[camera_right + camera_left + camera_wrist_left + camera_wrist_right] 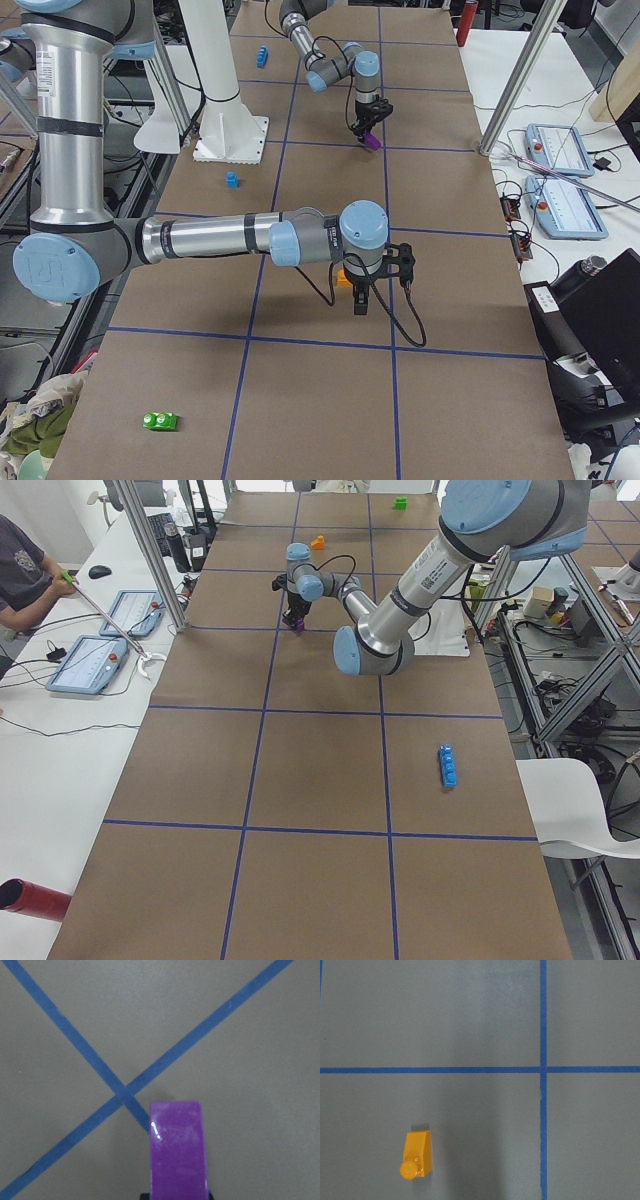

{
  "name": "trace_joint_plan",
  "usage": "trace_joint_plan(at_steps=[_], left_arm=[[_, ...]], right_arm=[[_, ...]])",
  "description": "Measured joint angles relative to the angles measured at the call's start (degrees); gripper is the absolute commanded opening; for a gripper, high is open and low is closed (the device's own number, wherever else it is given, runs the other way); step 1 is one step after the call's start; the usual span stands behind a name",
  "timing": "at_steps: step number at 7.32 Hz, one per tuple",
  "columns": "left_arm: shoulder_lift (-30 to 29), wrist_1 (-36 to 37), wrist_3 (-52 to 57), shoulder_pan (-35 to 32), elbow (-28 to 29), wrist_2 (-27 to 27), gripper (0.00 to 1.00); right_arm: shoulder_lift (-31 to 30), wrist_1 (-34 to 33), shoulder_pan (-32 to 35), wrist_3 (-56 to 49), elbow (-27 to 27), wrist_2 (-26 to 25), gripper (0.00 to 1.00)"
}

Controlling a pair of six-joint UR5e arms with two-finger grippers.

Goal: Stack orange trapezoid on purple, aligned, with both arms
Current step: 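Carry the purple block with the left gripper toward the table center, then lower the purple block onto the table and open the left gripper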

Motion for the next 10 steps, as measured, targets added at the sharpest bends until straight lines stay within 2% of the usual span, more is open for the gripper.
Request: trace_joint_plan(at_steps=[1,3,4,8,10], left_arm=[[-0.38,0.02,0.02,0.18,0.43,0.17,0.61],[-0.53,-0.03,0.22,1.06,1.06,3.69,0.76],[-0.57,-0.05,0.31,1.59,1.21,5.85,1.00],[-0.97,-1.43,-0.81,1.25,0.79,7.07,1.00],[-1.85,-1.37,-6.36,-0.79,-0.40,2.95,1.00]], right_arm=[[0.00,0.04,0.00,0.00,0.00,0.00,1.00],[0.00,0.07,0.00,0.00,0.05,0.00,1.00],[0.00,0.07,0.00,0.00,0.03,0.00,1.00],[0.00,0.20,0.01,-0.08,0.45,0.96,1.00],[-0.05,0.19,0.06,-0.14,1.20,1.71,1.00]])
